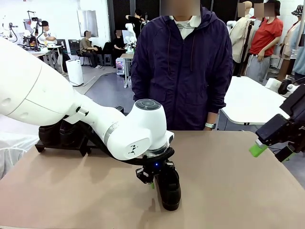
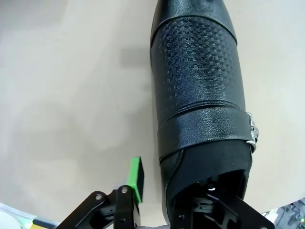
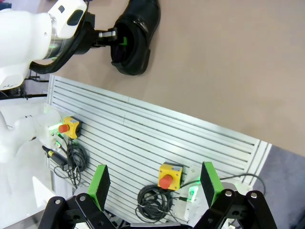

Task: Organize the shoes by placing them on the stand.
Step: Place the Shoe from the middle of the table onto the Shoes Stand.

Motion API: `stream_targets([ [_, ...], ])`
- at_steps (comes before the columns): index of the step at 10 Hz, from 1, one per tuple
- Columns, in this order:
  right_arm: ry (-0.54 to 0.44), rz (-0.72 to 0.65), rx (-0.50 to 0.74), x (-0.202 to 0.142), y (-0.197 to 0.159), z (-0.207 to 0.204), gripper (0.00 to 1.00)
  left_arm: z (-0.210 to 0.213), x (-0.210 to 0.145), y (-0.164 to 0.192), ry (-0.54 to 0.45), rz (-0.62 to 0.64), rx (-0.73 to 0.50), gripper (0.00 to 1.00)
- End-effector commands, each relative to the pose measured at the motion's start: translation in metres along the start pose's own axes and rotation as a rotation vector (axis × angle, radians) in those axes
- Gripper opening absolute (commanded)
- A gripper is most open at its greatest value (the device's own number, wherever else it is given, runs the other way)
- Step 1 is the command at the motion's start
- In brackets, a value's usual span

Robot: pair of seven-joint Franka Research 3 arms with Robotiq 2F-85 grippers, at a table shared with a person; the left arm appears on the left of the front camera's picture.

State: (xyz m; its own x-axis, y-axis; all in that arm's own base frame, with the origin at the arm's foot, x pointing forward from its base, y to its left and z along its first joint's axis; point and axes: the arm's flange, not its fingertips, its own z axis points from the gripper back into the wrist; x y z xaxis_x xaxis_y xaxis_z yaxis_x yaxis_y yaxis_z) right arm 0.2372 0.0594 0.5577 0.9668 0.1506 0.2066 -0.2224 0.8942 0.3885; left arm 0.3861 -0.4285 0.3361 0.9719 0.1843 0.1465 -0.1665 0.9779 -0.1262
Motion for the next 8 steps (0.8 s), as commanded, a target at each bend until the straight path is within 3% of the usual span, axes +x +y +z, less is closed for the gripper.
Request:
stream_targets([
  [1, -0.001, 0.004, 0.029, 0.0, -0.001, 0.001, 1.0, -0.002, -0.001, -0.001, -0.037, 0.026, 0.001, 0.0],
  [6, -0.001, 0.004, 0.029, 0.0, -0.001, 0.001, 1.0, 0.026, 0.004, 0.006, -0.068, -0.02, -0.06, 0.0],
  [8, -0.001, 0.004, 0.029, 0.0, -0.001, 0.001, 1.0, 0.089, 0.006, 0.011, -0.156, -0.141, -0.11, 0.0],
])
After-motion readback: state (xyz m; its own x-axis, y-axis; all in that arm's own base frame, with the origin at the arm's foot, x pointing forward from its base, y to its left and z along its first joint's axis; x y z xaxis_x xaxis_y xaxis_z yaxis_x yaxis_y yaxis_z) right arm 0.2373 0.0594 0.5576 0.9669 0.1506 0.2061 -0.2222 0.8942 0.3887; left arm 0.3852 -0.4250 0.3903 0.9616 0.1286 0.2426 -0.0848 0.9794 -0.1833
